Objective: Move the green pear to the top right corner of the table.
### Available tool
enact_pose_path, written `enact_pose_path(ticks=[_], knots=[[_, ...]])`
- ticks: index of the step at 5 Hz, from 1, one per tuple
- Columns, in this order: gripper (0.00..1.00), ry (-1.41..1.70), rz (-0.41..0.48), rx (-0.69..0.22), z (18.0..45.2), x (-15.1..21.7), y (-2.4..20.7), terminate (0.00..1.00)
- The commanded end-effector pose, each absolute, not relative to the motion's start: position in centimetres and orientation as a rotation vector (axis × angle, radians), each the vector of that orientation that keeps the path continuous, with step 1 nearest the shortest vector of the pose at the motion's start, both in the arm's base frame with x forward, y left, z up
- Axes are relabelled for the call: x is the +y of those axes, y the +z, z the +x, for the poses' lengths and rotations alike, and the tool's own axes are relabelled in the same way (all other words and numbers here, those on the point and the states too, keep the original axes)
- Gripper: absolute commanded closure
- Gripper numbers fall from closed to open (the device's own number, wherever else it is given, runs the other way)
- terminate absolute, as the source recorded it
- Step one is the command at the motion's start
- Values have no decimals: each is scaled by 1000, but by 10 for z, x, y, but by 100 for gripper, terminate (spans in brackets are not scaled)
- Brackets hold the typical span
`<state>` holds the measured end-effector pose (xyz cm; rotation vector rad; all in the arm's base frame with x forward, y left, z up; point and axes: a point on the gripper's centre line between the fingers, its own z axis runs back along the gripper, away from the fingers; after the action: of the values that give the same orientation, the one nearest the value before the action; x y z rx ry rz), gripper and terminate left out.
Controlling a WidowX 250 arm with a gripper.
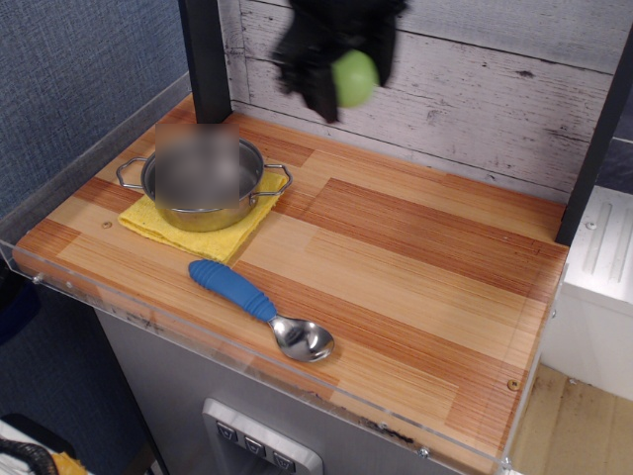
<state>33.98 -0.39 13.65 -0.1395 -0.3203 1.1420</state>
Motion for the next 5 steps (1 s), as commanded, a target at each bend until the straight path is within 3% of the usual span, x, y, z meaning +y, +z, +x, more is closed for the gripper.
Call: enact_pose_path(ticks=[1, 3, 5], knots=[[100, 971, -151, -305, 370, -47, 120, 0], [100, 897, -126, -259, 381, -55, 73, 0], [100, 823, -113, -214, 389, -73, 46, 0]])
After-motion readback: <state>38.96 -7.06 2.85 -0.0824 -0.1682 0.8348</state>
